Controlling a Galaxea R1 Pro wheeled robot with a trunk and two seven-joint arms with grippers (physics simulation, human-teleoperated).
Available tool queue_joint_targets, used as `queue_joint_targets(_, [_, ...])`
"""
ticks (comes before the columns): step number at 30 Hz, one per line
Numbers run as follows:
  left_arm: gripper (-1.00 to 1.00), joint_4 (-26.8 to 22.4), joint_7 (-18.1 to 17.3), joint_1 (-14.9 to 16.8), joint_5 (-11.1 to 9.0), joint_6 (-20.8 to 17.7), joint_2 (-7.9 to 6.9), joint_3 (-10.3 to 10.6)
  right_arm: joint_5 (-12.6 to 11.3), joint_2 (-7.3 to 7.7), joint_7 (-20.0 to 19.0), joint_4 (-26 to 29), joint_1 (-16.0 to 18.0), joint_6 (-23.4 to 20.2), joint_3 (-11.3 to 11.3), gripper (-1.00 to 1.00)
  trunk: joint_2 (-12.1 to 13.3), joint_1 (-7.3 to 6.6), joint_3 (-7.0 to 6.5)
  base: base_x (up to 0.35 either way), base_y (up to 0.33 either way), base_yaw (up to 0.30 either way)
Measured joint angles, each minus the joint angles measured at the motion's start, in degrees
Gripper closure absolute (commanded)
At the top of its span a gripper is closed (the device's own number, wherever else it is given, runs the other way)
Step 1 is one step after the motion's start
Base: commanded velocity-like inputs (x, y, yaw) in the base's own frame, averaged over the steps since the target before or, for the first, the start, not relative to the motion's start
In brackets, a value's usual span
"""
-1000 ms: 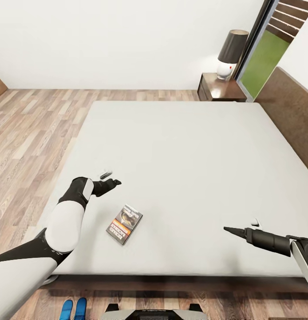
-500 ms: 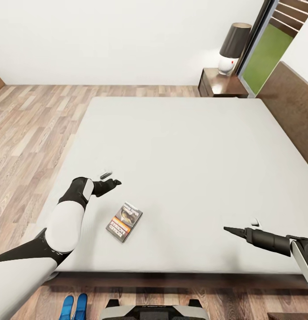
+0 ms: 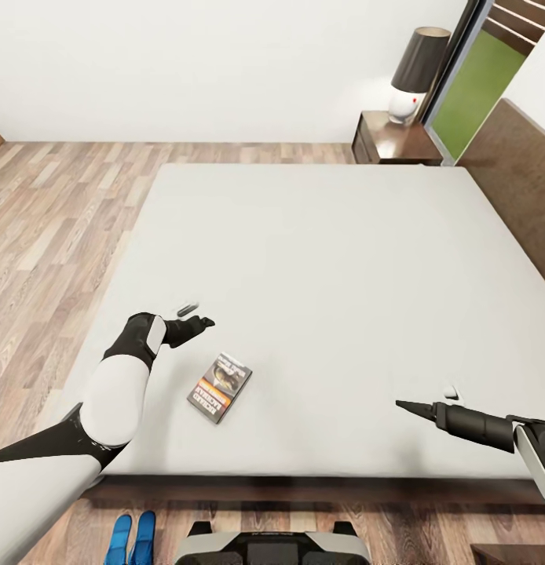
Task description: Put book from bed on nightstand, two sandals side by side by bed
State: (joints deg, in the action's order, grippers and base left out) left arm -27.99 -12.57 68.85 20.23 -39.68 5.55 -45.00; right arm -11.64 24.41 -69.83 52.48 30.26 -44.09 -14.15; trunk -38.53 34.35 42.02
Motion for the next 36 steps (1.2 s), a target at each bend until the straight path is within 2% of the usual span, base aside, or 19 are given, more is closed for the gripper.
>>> queue_joint_targets(19, [-1.00,0.02,0.00,0.00,0.00,-0.03,0.06,0.00,-0.03,0.00,0.00,0.00,0.00,-0.06,0.00,-1.00,0.00,0.00,1.70,0.000,0.000,0.000])
queue_joint_targets(27, [-1.00,2.02,-0.04,0.01,-0.01,0.03,0.16,0.26,-0.06,0.00,0.00,0.00,0.01,-0.08,-0.04,-1.00,0.00,0.00,2.35,0.000,0.000,0.000])
queue_joint_targets(36, [-1.00,2.35,-0.18,0.01,-0.02,0.87,1.93,0.40,-0.06,0.00,0.00,0.00,0.03,-0.09,-0.02,-1.00,0.00,0.00,2.48,0.000,0.000,0.000])
